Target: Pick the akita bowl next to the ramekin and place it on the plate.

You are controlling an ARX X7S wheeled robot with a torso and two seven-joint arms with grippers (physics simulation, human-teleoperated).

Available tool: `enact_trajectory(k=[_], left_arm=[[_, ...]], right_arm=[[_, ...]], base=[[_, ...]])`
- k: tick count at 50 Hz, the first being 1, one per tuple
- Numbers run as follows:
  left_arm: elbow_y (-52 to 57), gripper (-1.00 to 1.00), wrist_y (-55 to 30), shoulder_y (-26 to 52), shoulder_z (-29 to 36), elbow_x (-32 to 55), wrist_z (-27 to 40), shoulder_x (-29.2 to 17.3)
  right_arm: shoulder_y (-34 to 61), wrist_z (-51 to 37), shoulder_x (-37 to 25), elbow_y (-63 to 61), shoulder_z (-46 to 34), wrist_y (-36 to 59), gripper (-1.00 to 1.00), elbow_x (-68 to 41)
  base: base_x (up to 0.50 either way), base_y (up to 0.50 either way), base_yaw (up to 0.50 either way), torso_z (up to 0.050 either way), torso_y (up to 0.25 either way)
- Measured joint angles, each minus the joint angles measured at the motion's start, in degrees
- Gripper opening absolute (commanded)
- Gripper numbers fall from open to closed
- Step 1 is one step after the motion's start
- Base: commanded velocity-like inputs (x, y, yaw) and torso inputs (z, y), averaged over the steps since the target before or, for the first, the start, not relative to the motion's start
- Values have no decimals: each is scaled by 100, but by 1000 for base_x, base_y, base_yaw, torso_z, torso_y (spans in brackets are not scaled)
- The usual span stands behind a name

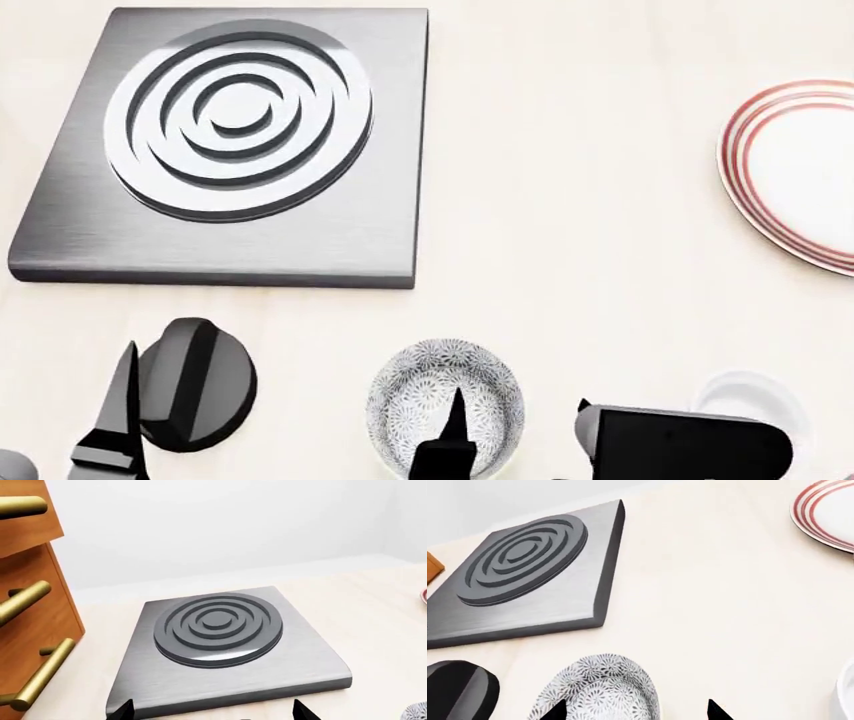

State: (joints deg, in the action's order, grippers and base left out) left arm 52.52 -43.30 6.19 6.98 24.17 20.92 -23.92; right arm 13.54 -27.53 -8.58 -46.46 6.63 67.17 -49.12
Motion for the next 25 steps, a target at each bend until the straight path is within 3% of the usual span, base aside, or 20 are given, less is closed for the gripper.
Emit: enact_trajectory(k=[25], left_arm=[[-18,100,20,24,28,64,73,-51]], right_arm=[[-2,75,62,661,53,-305,100,-174]], base=[[0,0,0,0,0]])
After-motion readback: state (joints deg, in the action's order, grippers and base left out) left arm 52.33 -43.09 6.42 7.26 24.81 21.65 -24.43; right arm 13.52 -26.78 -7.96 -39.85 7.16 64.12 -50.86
